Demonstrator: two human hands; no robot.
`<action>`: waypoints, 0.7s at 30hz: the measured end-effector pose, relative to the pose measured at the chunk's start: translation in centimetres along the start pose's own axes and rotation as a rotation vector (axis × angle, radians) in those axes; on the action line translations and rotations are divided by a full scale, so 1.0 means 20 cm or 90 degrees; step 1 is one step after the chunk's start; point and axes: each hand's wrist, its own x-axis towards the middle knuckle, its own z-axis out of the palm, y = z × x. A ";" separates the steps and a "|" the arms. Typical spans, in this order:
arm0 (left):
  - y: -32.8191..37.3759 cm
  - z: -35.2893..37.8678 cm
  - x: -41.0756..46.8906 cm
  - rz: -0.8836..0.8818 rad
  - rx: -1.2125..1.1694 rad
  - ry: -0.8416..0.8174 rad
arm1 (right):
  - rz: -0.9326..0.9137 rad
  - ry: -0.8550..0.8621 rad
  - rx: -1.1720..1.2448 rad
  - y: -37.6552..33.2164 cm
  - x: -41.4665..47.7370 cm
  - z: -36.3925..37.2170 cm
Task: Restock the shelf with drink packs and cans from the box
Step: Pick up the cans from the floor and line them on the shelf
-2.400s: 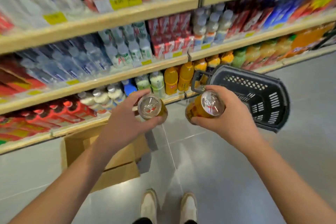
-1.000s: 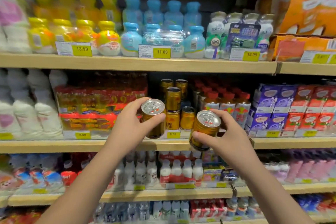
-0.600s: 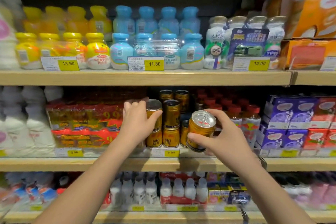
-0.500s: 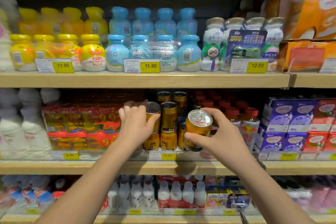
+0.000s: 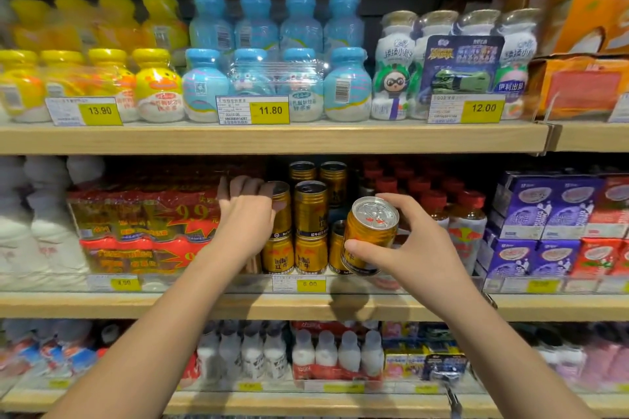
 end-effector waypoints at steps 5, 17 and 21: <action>-0.01 0.02 0.01 0.021 0.017 0.035 | 0.007 0.009 0.001 0.00 -0.01 -0.01; 0.01 -0.12 -0.07 -0.010 0.003 0.010 | 0.006 0.024 -0.046 -0.04 0.11 0.01; -0.01 -0.25 -0.19 -0.005 -0.050 0.036 | 0.013 0.007 -0.127 -0.05 0.25 0.08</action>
